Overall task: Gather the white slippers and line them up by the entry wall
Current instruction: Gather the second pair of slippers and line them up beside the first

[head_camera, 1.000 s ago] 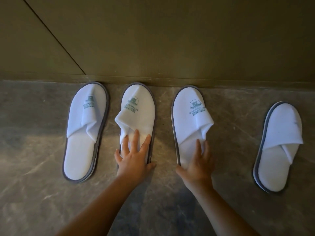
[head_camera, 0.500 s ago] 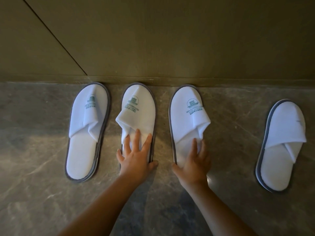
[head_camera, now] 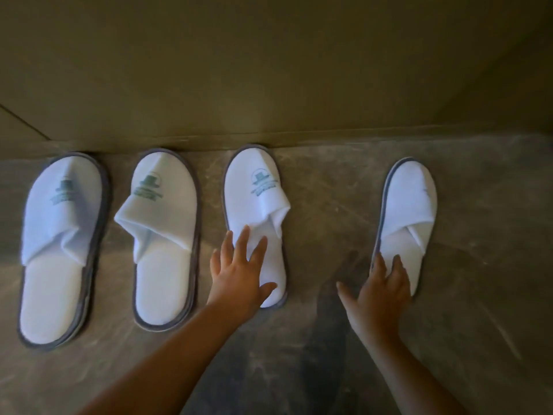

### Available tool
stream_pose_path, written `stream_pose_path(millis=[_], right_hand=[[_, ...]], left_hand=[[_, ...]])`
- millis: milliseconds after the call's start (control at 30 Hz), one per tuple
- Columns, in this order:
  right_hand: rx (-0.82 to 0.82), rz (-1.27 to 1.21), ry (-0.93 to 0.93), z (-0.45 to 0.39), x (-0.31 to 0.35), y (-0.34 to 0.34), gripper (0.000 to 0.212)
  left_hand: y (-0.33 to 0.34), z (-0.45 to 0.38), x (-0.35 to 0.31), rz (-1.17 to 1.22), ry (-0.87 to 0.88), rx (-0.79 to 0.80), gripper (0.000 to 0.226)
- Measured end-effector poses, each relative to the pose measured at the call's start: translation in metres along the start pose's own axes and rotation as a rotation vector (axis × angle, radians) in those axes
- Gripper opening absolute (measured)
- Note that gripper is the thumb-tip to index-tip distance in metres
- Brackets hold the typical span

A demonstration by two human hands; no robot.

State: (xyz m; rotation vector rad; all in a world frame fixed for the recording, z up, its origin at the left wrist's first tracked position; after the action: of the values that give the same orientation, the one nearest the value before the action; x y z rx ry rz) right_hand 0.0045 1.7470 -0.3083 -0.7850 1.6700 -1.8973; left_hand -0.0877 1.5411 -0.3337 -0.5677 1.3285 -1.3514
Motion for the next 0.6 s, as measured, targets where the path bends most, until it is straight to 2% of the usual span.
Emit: stream_pose_path(millis=[133, 300, 433, 600], right_hand=[[0.001, -0.053, 0.177, -0.016, -0.043, 0.009, 0.095], [-0.056, -0.202, 0.301, -0.03, -0.058, 0.016, 0.092], [-0.05, -0.242, 0.274, -0.033, -0.057, 0.014, 0.084], [-0.005, -0.372, 0.129, -0.012, -0.026, 0.011, 0.086]], left_hand=[[0.014, -0.004, -0.006, -0.033, -0.011, 0.013, 0.085], [0.013, -0.005, -0.006, 0.002, -0.015, 0.0, 0.086], [0.012, -0.004, -0.008, 0.011, -0.011, -0.016, 0.084], [0.011, -0.005, -0.007, 0.04, -0.018, -0.024, 0.084]])
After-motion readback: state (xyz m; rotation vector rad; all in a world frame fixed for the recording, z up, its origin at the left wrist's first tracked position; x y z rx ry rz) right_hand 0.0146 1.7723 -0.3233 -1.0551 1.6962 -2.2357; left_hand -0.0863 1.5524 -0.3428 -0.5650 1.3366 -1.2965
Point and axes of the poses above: each hand's wrist, its own z-axis away from the middle knuckle, its own y-axis out of the palm, x = y × z, the point moved 8 cm from there along -z, towards the middle knuckle, and after that the axes turned 11 degrees about -x, right-handed, at the moved point
